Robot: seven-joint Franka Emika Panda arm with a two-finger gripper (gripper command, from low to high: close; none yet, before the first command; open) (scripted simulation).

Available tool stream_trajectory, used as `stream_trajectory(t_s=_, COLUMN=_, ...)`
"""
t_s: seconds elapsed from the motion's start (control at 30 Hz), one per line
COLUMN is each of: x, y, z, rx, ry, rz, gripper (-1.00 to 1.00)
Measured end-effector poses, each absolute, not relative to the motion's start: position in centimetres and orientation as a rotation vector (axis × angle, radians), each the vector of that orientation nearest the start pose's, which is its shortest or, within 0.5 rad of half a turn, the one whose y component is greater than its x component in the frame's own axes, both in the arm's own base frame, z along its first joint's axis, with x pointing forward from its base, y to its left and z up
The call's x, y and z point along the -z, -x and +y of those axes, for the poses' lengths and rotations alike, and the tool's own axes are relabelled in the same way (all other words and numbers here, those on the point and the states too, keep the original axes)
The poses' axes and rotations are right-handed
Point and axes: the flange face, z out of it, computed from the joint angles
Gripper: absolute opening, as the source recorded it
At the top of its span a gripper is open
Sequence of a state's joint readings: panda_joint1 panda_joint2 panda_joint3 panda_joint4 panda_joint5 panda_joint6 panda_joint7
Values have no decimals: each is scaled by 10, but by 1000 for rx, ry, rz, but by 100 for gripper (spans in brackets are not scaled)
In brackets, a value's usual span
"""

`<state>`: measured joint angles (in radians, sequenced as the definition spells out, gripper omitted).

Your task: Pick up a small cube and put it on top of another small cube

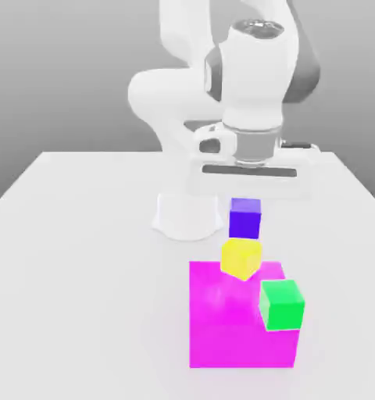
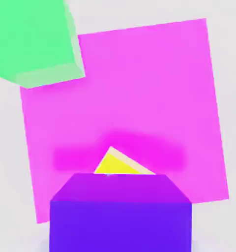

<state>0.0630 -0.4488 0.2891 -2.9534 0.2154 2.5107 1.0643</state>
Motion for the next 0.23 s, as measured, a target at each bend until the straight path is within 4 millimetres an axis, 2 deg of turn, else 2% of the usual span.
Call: stream_trajectory(t_s=0.23, x=-283, y=-306, z=94, rx=-1, ry=2819, rz=1386, gripper=100)
